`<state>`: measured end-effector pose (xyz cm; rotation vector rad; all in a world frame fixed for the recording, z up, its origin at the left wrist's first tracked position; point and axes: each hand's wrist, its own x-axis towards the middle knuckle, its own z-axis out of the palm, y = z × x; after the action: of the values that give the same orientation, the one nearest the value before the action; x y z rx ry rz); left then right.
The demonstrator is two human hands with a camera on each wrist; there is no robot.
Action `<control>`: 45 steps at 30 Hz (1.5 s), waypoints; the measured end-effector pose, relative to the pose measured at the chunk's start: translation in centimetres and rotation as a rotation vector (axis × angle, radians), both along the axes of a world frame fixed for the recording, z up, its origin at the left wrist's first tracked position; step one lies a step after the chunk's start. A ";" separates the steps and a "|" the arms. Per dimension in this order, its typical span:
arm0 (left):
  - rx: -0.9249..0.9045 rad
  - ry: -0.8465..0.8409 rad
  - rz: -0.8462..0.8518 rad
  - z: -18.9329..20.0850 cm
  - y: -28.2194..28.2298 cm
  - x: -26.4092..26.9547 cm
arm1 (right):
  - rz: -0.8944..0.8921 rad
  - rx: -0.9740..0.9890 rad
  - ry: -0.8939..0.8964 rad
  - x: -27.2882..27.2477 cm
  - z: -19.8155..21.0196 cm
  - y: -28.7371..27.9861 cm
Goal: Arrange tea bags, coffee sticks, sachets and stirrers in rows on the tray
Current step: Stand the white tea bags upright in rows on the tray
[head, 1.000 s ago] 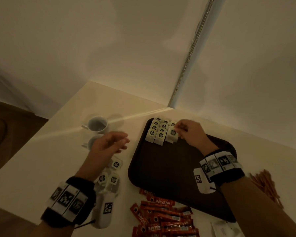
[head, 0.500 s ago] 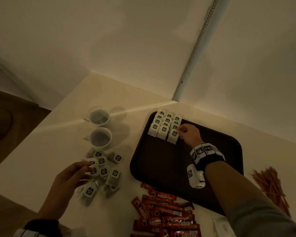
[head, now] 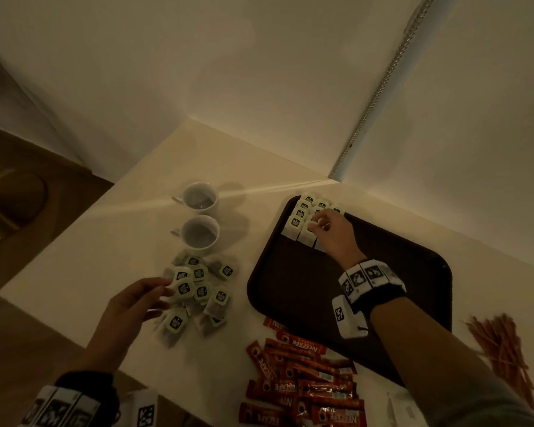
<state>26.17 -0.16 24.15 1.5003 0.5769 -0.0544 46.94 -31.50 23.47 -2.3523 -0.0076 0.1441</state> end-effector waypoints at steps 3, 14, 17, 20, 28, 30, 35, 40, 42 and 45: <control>0.098 0.035 -0.028 -0.1 -0.4 -0.2 | 0.530 -0.056 0.031 -5.1 0.5 5.0; 0.923 0.443 -0.407 -5.7 -0.9 -1.4 | 0.717 -0.444 0.115 -13.7 -4.5 14.3; 0.960 0.433 -0.396 -6.7 -1.1 -1.7 | 0.718 -0.522 0.140 -14.5 -4.9 14.5; 0.976 0.419 -0.399 -7.3 -0.8 -1.9 | 0.706 -0.527 0.165 -14.9 -5.3 14.4; 0.906 0.307 -0.291 -5.0 -0.8 -1.8 | 0.695 -0.413 0.175 -15.3 -5.7 14.0; 0.838 0.226 -0.274 -4.2 -0.9 -1.6 | 0.696 -0.380 0.187 -15.2 -5.6 13.7; 0.283 0.146 -0.152 -2.5 -1.0 -0.2 | 0.688 -0.349 0.222 -15.0 -5.3 13.2; -0.117 0.075 -0.037 -0.2 -1.6 0.8 | 0.729 -0.249 0.284 -14.2 -3.3 12.5; -0.181 0.060 -0.058 0.7 -1.7 1.3 | 0.714 -0.123 0.281 -13.3 -0.9 12.2; -0.215 0.103 -0.163 1.8 -2.5 2.7 | 0.709 0.058 0.241 -11.6 4.2 11.8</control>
<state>28.91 -2.63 25.93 1.3372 0.5131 -0.3120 35.33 -19.66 27.70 -2.1619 -0.7175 0.7549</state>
